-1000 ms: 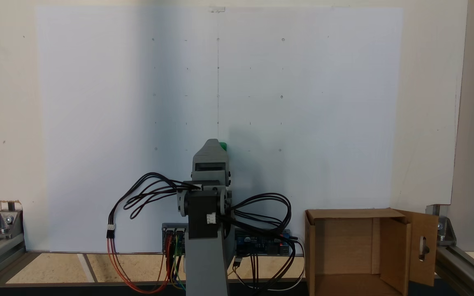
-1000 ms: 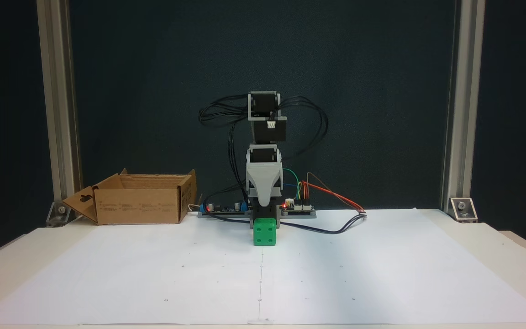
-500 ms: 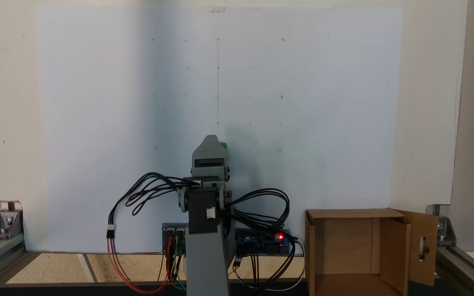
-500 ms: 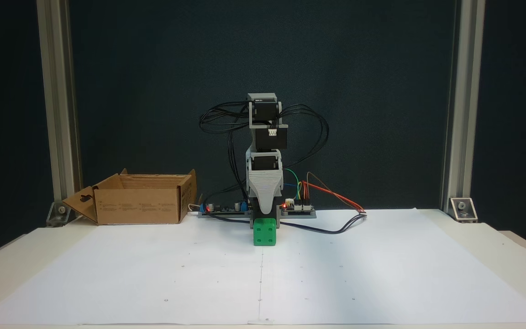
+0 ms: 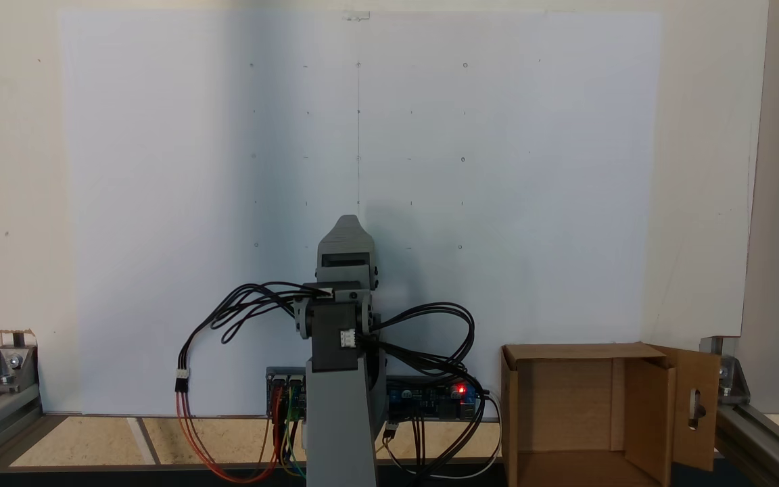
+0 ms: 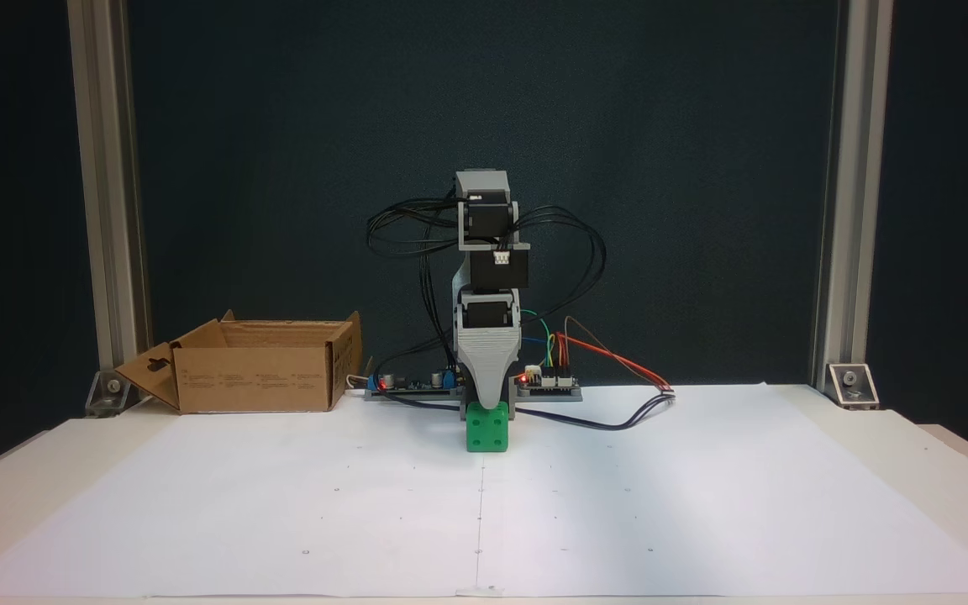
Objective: Grasp a green dice and put it in the bin.
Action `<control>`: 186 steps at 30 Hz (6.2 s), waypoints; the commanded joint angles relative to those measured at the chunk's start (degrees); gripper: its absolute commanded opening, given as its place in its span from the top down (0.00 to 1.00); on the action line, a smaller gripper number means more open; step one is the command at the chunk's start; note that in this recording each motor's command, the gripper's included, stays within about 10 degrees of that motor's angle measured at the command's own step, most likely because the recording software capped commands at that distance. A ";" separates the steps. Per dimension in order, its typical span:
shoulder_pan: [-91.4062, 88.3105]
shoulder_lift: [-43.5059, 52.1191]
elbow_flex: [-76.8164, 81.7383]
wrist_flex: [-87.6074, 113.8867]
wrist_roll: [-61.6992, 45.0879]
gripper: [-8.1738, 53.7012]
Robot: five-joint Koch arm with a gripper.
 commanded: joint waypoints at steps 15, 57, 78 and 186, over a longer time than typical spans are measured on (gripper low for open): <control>0.53 -5.89 1.32 -3.69 -1.23 0.17; 3.16 -10.63 4.31 -9.76 -1.23 0.25; 3.60 -10.55 4.48 -12.22 -0.97 0.68; -4.66 11.78 -13.01 -48.50 -0.35 0.15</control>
